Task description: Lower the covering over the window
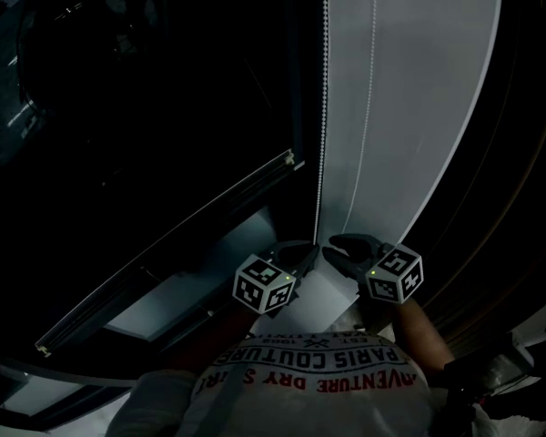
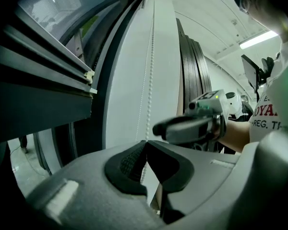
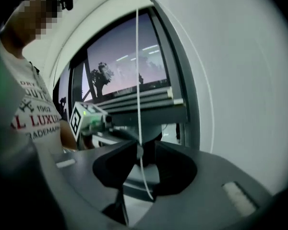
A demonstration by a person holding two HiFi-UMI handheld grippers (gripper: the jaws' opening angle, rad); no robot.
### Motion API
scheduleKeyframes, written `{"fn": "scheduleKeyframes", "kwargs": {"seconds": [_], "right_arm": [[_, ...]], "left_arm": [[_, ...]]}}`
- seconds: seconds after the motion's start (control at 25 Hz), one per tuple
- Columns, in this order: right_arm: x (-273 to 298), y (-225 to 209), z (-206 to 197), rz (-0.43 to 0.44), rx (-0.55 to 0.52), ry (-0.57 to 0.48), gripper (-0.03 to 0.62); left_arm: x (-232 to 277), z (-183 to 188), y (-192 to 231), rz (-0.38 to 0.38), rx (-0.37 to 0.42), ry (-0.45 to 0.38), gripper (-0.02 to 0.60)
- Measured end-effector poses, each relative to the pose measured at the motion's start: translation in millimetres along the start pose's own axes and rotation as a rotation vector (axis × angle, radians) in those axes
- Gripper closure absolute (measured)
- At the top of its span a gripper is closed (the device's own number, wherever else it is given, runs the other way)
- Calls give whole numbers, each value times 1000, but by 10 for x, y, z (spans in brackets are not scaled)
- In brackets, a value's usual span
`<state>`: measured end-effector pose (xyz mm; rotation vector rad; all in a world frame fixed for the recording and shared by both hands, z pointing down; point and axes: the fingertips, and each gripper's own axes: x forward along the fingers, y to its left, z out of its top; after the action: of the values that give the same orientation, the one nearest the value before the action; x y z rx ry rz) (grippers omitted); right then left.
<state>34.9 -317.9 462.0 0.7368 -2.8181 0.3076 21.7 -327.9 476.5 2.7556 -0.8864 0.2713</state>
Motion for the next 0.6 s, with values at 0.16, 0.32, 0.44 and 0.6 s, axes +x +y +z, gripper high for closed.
{"fn": "scheduleKeyframes", "kwargs": {"seconds": [0.16,0.32,0.44,0.6], "right_arm": [[-115,110,741,7,-93,-130,488],[-46,166,1077,15,-135,-157,498],[-25,177,1215,20,-155,-175,522],[-6,172,1266,10,-150,-182,556]], "left_arm": [[-28,27,-75,-10,10,-3,574],[-50,18,-81,-12,16,1,574],[-30,-13,-73,-12,19,6,574],[-6,-33,-82,-16,20,7,574]]}}
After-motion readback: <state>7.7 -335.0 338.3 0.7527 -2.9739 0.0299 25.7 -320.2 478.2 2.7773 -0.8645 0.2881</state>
